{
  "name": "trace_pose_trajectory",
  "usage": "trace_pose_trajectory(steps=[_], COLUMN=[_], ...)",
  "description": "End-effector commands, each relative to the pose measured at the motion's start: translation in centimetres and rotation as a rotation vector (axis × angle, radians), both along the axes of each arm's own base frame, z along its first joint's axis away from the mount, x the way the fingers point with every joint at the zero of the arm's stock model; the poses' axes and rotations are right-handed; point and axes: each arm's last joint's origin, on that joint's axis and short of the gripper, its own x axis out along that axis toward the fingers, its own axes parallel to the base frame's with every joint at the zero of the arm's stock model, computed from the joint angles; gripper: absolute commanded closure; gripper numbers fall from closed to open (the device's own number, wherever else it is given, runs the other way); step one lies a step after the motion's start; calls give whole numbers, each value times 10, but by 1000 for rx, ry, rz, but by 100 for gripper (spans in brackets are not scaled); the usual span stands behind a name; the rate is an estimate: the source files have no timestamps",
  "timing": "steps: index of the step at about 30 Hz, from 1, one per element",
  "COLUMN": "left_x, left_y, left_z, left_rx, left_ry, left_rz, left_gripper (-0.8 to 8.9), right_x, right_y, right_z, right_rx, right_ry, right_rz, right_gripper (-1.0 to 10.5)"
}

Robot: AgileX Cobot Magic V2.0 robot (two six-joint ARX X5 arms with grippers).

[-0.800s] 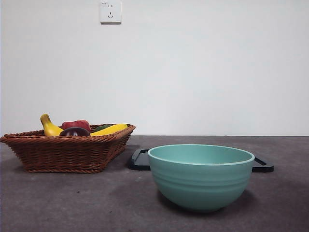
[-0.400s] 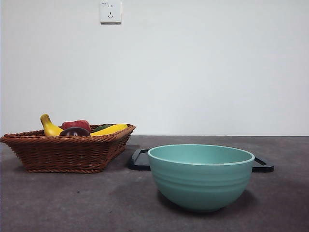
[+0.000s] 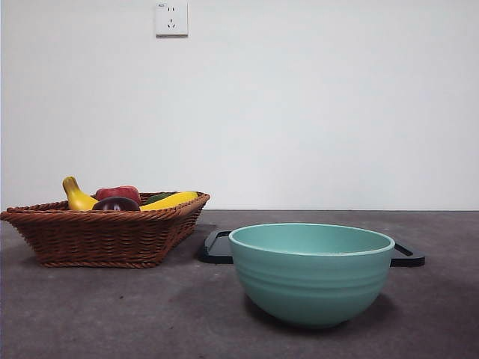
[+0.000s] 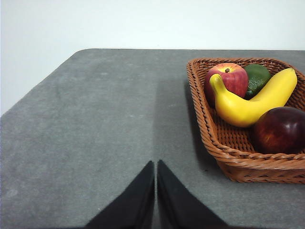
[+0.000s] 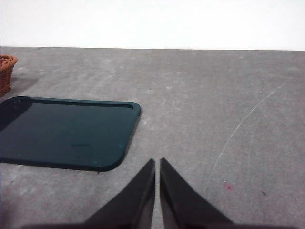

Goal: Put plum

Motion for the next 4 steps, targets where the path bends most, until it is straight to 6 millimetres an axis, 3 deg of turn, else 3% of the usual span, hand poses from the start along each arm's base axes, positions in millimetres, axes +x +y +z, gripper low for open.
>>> trace_pose_trajectory(steps=[1,4], left_x=[1,1], left_y=[0,0], left_z=[-7,-7], left_rx=[-3,-3], left_ry=[24,24], left_rz=[4,4], left_gripper=[806,806], right_x=[0,0], right_y=[0,0], right_z=[-1,-1], right_rx=[10,10], right_ry=[2,2], right_rz=[-2,-2], right_gripper=[941,941])
